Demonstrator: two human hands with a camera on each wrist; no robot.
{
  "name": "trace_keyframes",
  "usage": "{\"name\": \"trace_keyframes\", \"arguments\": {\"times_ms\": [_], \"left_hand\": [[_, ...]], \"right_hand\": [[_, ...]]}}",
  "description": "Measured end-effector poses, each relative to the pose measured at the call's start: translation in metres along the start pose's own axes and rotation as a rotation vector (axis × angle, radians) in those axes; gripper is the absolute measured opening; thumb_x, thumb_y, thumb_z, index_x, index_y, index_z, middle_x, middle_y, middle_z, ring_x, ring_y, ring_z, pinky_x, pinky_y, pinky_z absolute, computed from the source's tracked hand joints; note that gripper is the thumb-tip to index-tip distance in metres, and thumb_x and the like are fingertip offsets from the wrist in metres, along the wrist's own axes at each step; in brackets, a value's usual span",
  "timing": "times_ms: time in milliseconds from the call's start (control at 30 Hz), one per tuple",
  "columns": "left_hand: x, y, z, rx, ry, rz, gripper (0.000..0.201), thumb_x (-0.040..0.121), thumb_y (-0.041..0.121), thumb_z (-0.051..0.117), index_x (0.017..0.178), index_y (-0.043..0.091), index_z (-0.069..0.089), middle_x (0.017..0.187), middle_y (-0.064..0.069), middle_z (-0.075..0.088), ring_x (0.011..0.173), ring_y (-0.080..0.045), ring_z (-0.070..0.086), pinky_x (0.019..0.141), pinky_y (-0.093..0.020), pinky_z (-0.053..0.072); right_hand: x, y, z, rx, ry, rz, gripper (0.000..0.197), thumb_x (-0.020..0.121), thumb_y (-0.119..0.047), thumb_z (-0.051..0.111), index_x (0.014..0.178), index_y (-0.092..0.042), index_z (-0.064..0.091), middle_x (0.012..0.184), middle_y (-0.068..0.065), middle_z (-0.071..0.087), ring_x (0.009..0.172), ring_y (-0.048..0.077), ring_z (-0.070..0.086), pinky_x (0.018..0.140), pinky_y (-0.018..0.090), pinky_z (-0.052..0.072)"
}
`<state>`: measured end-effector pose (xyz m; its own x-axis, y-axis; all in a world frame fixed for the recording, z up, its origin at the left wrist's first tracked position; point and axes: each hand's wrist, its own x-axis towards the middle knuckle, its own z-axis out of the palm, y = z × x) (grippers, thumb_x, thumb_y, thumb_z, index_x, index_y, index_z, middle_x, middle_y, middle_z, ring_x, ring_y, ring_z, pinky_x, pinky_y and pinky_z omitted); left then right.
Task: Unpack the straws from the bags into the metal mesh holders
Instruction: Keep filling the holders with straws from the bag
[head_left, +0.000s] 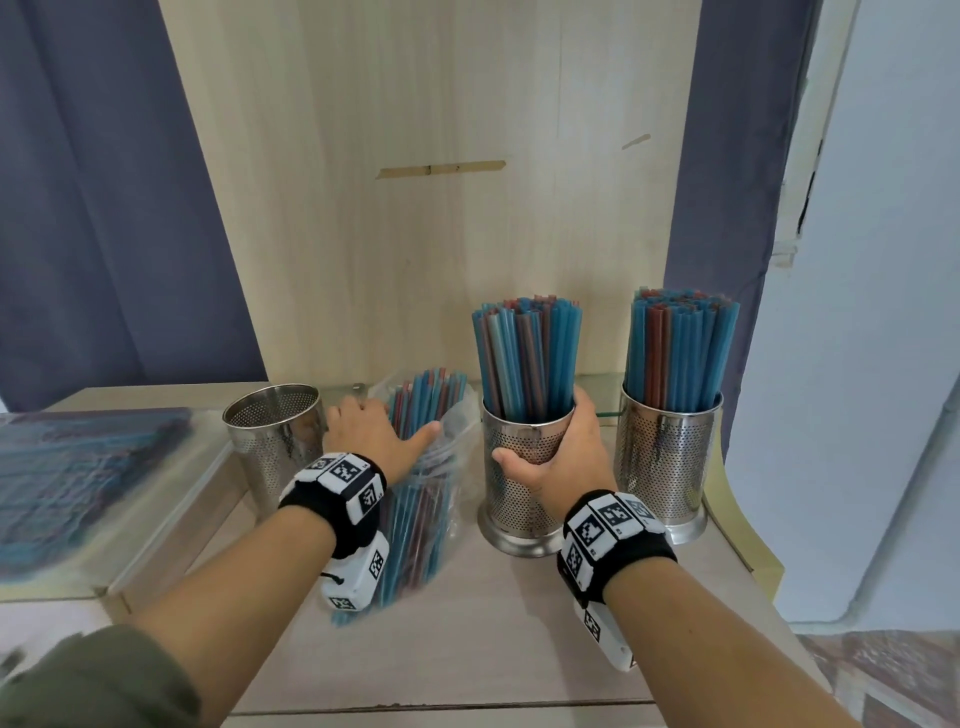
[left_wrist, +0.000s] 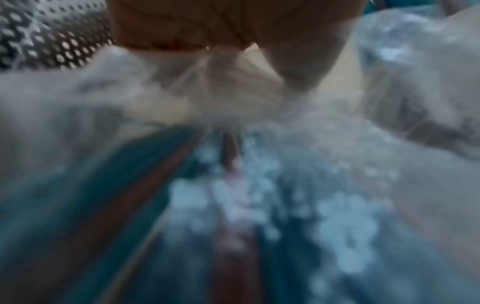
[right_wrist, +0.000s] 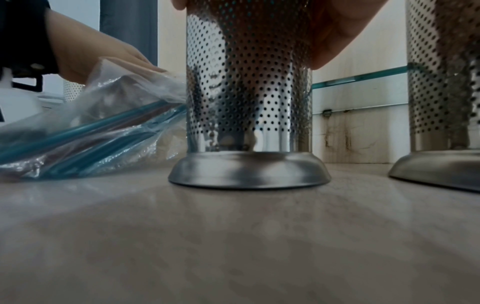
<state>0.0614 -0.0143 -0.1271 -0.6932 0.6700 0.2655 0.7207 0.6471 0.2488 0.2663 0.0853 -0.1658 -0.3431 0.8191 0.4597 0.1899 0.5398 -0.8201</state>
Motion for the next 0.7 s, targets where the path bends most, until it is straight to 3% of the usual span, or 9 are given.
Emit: {"name": "trace_keyframes", "arguments": {"times_ms": [133, 200, 300, 433, 567, 633, 700], "left_hand": [[0.003, 0.003, 0.008, -0.053, -0.009, 0.003, 0.097, 0.068, 0.087, 0.048, 0.146, 0.032, 0.031, 0.148, -0.020, 0.021, 0.136, -0.041, 0.020, 0.109, -0.052, 0.031], [0.008, 0.003, 0.009, -0.063, -0.027, -0.035, 0.106, 0.064, 0.090, 0.049, 0.148, 0.028, 0.029, 0.151, -0.021, 0.018, 0.139, -0.041, 0.018, 0.110, -0.053, 0.029], [0.013, 0.004, 0.011, -0.113, -0.054, -0.126, 0.124, 0.053, 0.092, 0.055, 0.144, 0.011, 0.031, 0.142, -0.021, 0.033, 0.133, -0.040, 0.033, 0.106, -0.049, 0.036], [0.017, 0.007, 0.013, -0.216, -0.083, -0.187, 0.131, 0.044, 0.090, 0.065, 0.139, 0.005, 0.034, 0.134, -0.018, 0.042, 0.125, -0.035, 0.045, 0.097, -0.046, 0.046], [0.030, 0.004, 0.021, -0.285, -0.052, -0.115, 0.125, 0.024, 0.101, 0.054, 0.120, 0.020, 0.057, 0.118, -0.009, 0.058, 0.121, -0.031, 0.046, 0.100, -0.041, 0.042], [0.030, 0.004, 0.022, -0.311, -0.051, -0.070, 0.110, 0.029, 0.099, 0.057, 0.110, 0.025, 0.061, 0.109, -0.006, 0.062, 0.119, -0.031, 0.046, 0.099, -0.040, 0.044], [0.027, 0.005, 0.019, -0.330, -0.040, -0.036, 0.105, 0.033, 0.100, 0.054, 0.112, 0.032, 0.062, 0.105, -0.002, 0.065, 0.117, -0.029, 0.049, 0.099, -0.038, 0.044]], "right_hand": [[0.002, 0.003, 0.002, -0.001, -0.001, -0.003, 0.116, 0.058, -0.047, 0.090, 0.150, -0.022, 0.024, 0.144, -0.004, 0.044, 0.133, 0.013, 0.045, 0.112, 0.034, 0.041], [0.002, 0.004, 0.003, 0.001, 0.007, -0.017, 0.114, 0.056, -0.048, 0.089, 0.148, -0.023, 0.026, 0.142, -0.005, 0.046, 0.131, 0.012, 0.046, 0.111, 0.034, 0.042], [0.002, 0.004, 0.003, -0.006, 0.010, -0.028, 0.112, 0.058, -0.045, 0.090, 0.148, -0.022, 0.027, 0.140, -0.006, 0.047, 0.130, 0.011, 0.047, 0.110, 0.031, 0.042], [0.002, 0.005, 0.003, 0.002, -0.002, -0.024, 0.114, 0.057, -0.047, 0.090, 0.148, -0.023, 0.025, 0.141, -0.006, 0.046, 0.131, 0.011, 0.047, 0.110, 0.033, 0.043], [0.003, 0.007, 0.003, 0.001, -0.010, -0.020, 0.116, 0.056, -0.048, 0.089, 0.149, -0.023, 0.024, 0.142, -0.005, 0.046, 0.131, 0.012, 0.046, 0.111, 0.034, 0.043], [0.003, 0.007, 0.004, 0.007, -0.011, -0.015, 0.118, 0.054, -0.052, 0.088, 0.149, -0.023, 0.024, 0.142, -0.005, 0.045, 0.132, 0.012, 0.046, 0.111, 0.036, 0.043], [0.003, 0.007, 0.005, 0.021, -0.006, -0.015, 0.119, 0.051, -0.057, 0.085, 0.148, -0.025, 0.025, 0.141, -0.006, 0.046, 0.131, 0.012, 0.047, 0.110, 0.037, 0.045]]}}
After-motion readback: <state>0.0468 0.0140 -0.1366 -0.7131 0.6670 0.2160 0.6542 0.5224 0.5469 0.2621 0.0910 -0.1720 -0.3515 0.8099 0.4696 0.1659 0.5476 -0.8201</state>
